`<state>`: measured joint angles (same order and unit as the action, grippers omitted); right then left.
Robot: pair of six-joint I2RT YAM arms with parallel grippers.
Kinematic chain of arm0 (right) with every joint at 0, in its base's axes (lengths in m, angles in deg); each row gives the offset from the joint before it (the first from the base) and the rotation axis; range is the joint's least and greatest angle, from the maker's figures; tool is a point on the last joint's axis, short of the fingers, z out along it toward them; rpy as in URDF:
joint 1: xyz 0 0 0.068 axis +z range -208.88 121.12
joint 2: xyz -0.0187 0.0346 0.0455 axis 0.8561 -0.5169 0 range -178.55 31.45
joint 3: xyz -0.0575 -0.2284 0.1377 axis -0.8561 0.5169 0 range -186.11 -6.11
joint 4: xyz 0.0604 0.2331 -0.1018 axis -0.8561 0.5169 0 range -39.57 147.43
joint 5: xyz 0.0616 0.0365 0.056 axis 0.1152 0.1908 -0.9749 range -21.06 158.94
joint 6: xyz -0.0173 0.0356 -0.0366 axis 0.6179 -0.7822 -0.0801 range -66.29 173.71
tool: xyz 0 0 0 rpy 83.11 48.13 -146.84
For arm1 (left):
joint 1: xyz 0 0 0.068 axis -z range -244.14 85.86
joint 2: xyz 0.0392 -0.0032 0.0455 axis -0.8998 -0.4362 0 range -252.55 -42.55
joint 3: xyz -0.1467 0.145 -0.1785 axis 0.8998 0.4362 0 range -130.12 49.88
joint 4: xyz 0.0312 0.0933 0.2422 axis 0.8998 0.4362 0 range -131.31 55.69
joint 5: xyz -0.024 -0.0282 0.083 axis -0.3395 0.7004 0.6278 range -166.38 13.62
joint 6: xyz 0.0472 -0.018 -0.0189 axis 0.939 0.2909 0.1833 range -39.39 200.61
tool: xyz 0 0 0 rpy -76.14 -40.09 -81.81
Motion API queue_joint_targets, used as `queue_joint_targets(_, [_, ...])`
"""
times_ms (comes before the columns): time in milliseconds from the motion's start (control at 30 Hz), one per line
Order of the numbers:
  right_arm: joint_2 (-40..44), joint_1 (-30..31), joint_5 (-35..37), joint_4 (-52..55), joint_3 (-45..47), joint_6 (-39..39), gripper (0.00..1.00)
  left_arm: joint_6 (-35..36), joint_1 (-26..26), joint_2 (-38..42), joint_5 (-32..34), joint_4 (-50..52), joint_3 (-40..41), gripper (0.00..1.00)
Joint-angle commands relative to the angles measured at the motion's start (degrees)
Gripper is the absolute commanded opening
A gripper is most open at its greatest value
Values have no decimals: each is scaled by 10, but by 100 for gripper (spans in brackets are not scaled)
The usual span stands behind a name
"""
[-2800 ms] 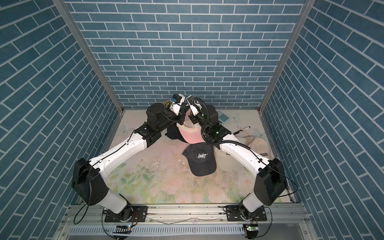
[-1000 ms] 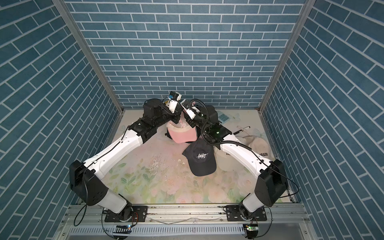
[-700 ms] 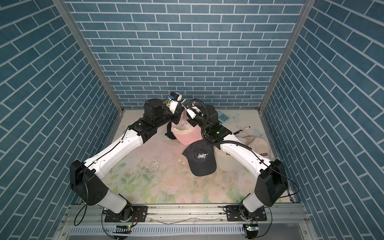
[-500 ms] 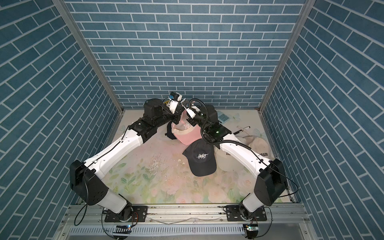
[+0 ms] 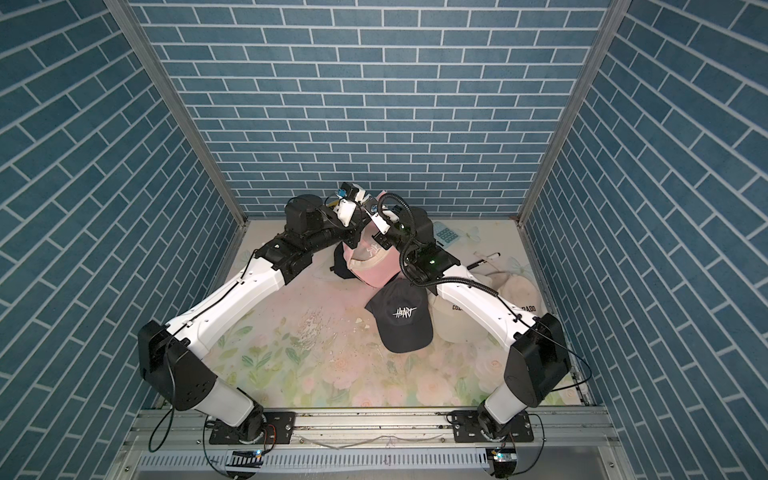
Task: Open the adjustable buckle of the baseball cap
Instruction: Pull the adjustable strap on the baseball cap.
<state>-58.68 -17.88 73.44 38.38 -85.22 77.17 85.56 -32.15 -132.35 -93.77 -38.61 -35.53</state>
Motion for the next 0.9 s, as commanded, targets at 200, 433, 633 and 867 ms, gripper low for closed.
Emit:
queue_joint_targets(200, [-5, -7, 76, -50, -31, -150, 0, 11, 3, 14, 10, 8, 23, 0])
queue_joint_targets(433, [-4, -27, 75, -48, -34, -213, 0, 15, 3, 35, 27, 9, 59, 0])
queue_joint_targets(633, [-9, -32, 86, -41, -39, -242, 0, 26, 3, 45, 11, 27, 72, 0])
queue_joint_targets(867, [-9, -39, 86, -43, -35, -270, 0, 18, 3, 51, -33, 21, 90, 0])
